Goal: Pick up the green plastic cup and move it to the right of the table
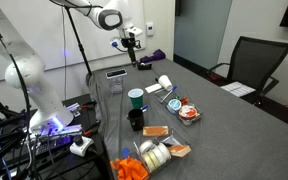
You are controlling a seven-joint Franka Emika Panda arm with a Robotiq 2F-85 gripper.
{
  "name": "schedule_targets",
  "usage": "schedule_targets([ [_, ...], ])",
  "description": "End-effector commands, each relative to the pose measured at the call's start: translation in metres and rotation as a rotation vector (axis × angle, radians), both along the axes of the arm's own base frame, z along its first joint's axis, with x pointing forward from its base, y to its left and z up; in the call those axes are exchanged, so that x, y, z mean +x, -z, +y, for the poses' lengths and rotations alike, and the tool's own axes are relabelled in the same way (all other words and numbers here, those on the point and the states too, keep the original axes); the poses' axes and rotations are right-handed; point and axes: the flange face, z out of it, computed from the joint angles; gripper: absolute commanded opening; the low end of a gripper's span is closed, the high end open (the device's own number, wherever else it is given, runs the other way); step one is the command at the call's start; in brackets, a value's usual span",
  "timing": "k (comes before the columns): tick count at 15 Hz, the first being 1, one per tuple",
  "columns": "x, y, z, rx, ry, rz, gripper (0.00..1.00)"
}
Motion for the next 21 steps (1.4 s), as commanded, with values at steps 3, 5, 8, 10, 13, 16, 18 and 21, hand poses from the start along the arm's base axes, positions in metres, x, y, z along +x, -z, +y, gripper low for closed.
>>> schedule_targets([
  [3,-0.01,0.035,-0.026,0.088,0.018,0.063,1.0],
  [5,-0.013,0.043,-0.033,0.097,0.013,0.067,1.0],
  [8,-0.012,0.039,-0.03,0.081,0.023,0.081,1.0],
  [10,-0.014,0.041,-0.031,0.08,0.025,0.079,1.0],
  [13,-0.013,0.041,-0.031,0.08,0.025,0.076,1.0],
  [16,-0.008,0.058,-0.036,0.06,0.028,0.076,1.0],
  [18,-0.005,0.068,-0.038,0.058,0.021,0.079,1.0],
  [21,-0.002,0.088,-0.041,0.056,0.019,0.083,1.0],
])
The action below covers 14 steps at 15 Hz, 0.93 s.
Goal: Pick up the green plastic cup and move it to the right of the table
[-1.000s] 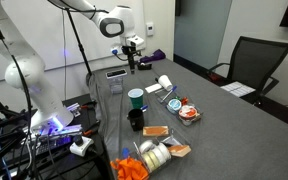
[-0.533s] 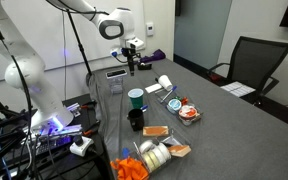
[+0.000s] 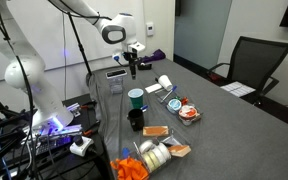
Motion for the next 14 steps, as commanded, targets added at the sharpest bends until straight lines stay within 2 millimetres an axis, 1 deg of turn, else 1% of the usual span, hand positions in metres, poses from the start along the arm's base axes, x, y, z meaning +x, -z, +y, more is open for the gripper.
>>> schedule_targets([
  [1,0.007,0.028,-0.008,-0.011,-0.011,0.003,1.0],
  [8,0.007,0.08,-0.02,-0.047,-0.014,0.067,1.0],
  [13,0.008,0.105,-0.03,-0.084,-0.033,0.077,1.0],
  [14,0.008,0.108,-0.032,-0.081,-0.041,0.079,0.75],
])
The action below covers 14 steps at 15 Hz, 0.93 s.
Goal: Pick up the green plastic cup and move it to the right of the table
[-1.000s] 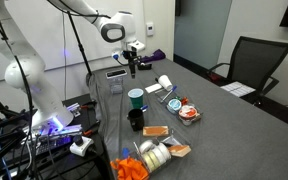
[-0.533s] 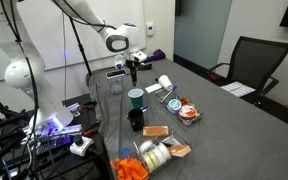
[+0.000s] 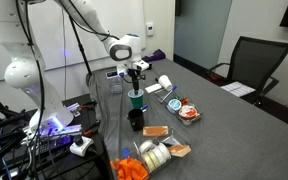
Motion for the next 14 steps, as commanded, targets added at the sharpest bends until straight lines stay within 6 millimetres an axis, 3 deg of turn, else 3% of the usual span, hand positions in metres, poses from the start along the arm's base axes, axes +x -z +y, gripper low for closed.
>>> schedule_targets([
  [1,0.0048,0.0136,-0.0093,-0.006,-0.012,-0.005,0.74],
  [11,0.0046,0.0165,-0.0155,-0.001,-0.003,0.0,0.03],
  [14,0.0033,0.0135,-0.0152,0.001,-0.01,-0.005,0.0],
])
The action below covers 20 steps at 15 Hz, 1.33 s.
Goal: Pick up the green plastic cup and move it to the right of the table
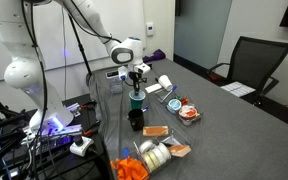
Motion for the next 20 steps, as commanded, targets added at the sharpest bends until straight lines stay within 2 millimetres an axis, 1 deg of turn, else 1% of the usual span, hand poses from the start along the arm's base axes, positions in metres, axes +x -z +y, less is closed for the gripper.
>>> schedule_targets([
  [1,0.001,-0.002,-0.002,0.008,-0.022,-0.02,0.0],
  [3,0.002,-0.011,0.004,0.013,-0.025,-0.033,0.01],
  [6,0.008,-0.033,0.026,0.006,-0.028,-0.056,0.01],
  [8,0.013,-0.05,0.05,-0.005,-0.044,-0.063,0.01],
  [10,0.018,-0.065,0.081,-0.005,-0.058,-0.097,0.01],
  [13,0.027,-0.08,0.129,-0.009,-0.083,-0.142,0.01],
  [16,0.036,-0.082,0.168,-0.015,-0.084,-0.182,0.01],
  [20,0.049,-0.072,0.205,-0.019,-0.041,-0.178,0.01],
])
